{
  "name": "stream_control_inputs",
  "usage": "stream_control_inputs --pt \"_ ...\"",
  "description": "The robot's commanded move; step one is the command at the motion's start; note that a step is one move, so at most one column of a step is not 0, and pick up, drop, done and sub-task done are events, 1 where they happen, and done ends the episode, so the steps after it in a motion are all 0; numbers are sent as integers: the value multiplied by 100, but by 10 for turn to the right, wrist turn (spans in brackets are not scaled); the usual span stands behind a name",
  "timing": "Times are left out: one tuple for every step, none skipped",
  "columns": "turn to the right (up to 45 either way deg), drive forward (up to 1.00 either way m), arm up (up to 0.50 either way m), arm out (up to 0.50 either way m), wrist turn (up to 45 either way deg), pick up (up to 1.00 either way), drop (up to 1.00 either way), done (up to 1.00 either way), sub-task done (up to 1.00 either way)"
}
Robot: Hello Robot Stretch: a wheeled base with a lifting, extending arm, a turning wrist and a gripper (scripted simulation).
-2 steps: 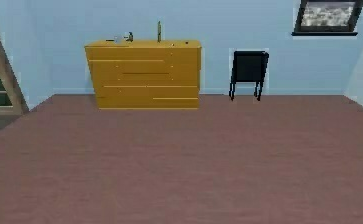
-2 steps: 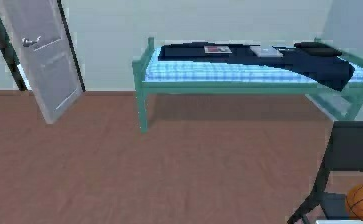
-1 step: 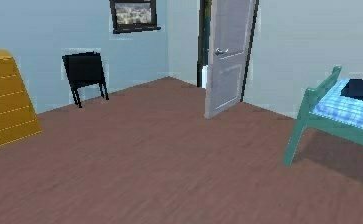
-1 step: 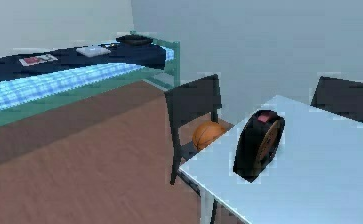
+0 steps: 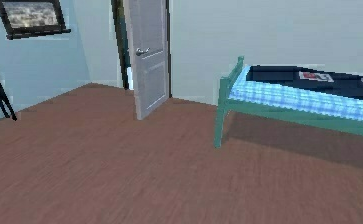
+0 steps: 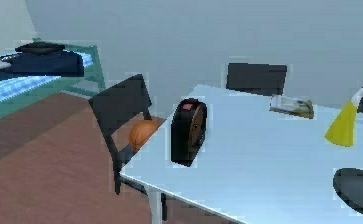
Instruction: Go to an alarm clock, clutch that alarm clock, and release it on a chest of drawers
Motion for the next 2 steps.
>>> stream_control_inputs --pt "0 0 50 0 0 0 0 0 0" --pt "0 0 36 0 0 0 0 0 0"
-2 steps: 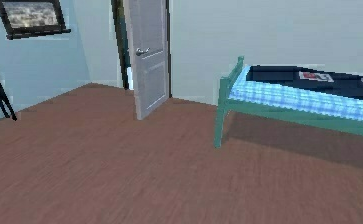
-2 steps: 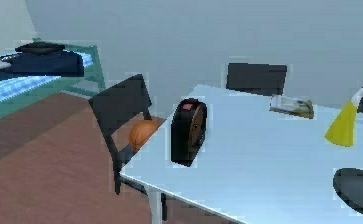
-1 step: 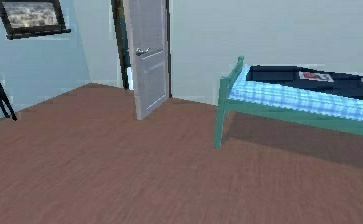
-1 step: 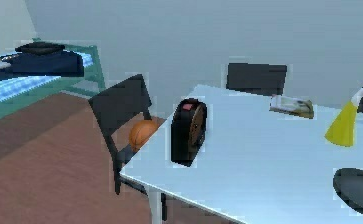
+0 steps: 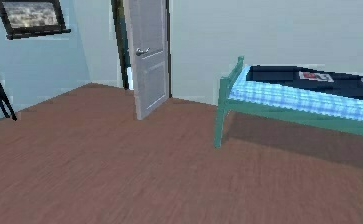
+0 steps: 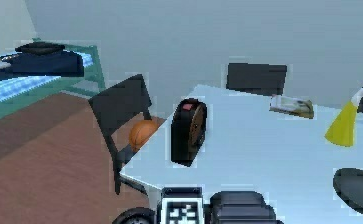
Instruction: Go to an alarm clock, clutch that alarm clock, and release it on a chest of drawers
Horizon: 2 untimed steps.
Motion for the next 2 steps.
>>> stream_control_inputs --pt "0 0 0 34 0 0 0 0 0" --pt "0 0 0 0 450 0 0 0 0"
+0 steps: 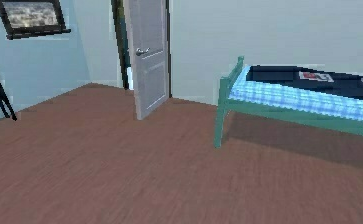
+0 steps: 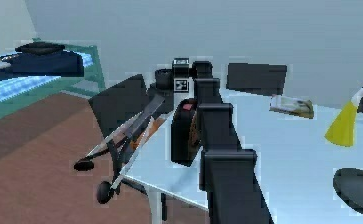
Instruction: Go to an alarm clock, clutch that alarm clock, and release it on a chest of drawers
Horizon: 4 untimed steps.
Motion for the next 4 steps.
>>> stream_control_inputs --pt "0 0 0 0 450 0 0 0 0" --pt "0 0 0 0 450 0 0 0 0" --pt "0 0 0 0 450 0 0 0 0" --pt "0 0 0 0 210 0 0 0 0"
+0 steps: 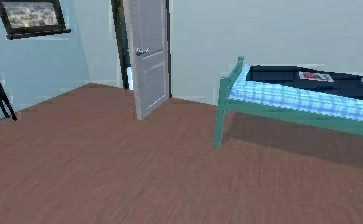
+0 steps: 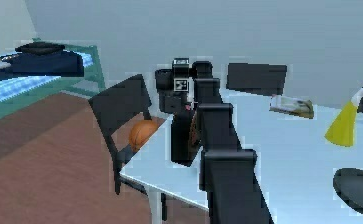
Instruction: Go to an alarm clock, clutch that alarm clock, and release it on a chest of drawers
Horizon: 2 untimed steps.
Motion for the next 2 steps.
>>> stream_control_inputs --pt "0 0 -30 0 0 0 0 0 0" --pt "0 0 0 0 0 100 0 0 0"
